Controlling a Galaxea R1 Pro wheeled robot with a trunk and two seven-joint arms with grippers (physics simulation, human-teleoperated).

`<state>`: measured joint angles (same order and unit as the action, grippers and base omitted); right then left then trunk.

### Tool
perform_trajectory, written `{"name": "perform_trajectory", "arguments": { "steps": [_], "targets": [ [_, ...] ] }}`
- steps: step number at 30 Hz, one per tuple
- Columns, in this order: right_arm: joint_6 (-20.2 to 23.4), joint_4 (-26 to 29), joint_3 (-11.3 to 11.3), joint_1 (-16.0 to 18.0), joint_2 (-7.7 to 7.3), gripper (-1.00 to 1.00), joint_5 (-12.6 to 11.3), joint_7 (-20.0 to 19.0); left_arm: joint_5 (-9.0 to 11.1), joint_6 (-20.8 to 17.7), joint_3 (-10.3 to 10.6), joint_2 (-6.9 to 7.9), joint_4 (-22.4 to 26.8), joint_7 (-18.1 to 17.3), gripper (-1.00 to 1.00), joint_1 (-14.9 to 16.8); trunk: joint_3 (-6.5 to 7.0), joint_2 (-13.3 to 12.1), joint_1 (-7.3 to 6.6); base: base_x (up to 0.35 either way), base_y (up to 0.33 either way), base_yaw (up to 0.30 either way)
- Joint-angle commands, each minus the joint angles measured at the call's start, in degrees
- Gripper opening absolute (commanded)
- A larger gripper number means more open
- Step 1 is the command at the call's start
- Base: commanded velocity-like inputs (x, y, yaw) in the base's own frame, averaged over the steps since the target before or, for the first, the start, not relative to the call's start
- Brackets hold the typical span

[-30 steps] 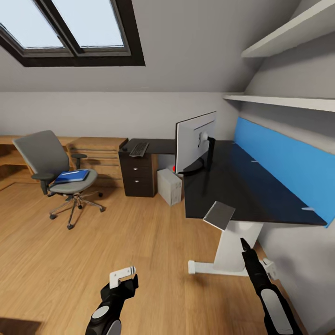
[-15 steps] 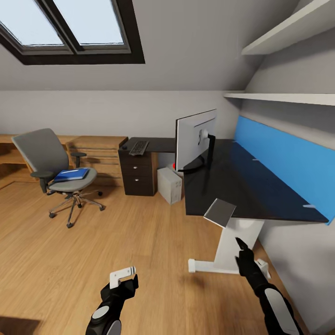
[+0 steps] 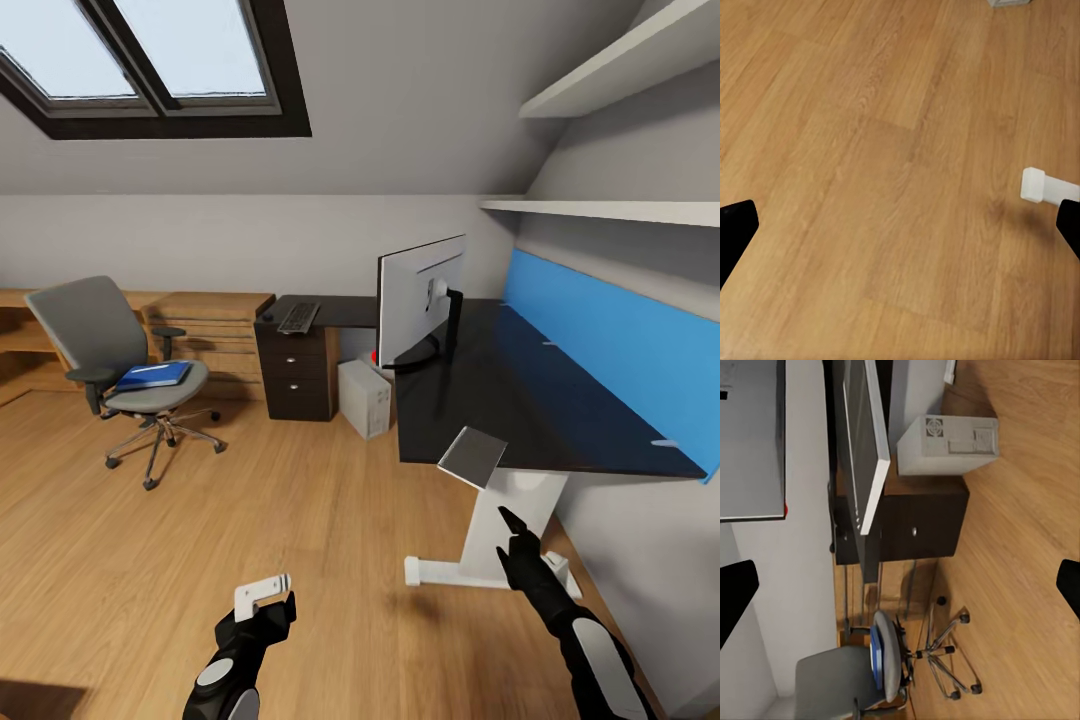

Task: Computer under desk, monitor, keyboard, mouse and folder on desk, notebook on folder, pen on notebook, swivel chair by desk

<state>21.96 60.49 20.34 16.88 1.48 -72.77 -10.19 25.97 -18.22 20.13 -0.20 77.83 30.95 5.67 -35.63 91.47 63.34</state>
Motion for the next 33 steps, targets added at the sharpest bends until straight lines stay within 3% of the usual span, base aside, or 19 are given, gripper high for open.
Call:
{"name": "perform_trajectory", "arguments": {
  "steps": [1, 13, 17, 33],
  "targets": [
    [0.55, 0.0, 0.24, 0.02, 0.04, 1.0, -0.28, -0.17, 0.4, -0.15, 0.09, 0.02, 0.07, 0.43, 1.0, 0.04, -0.06, 0.03, 0.0, 0.0, 0.0, 0.0],
    [0.33, 0.08, 0.16, -0.09, 0.05, 1.0, -0.02, -0.33, 0.4, -0.16, 0.09, 0.02, 0.03, 0.42, 1.0, 0.04, -0.06, 0.03, 0.0, 0.001, 0.0, 0.0],
    [0.34, 0.93, 0.22, -0.02, -0.76, 1.0, -0.09, 0.9, 0.38, -0.15, 0.16, -0.01, -0.21, 0.42, 1.0, 0.04, -0.06, 0.03, 0.0, 0.216, 0.0, 0.0],
    [0.1, 0.51, 0.19, 0.16, -1.02, 1.0, 0.39, 1.74, 0.15, -0.07, 0.17, 0.01, -1.0, 0.42, 1.0, 0.04, -0.06, 0.03, 0.0, 0.073, 0.0, 0.0]
  ]
}}
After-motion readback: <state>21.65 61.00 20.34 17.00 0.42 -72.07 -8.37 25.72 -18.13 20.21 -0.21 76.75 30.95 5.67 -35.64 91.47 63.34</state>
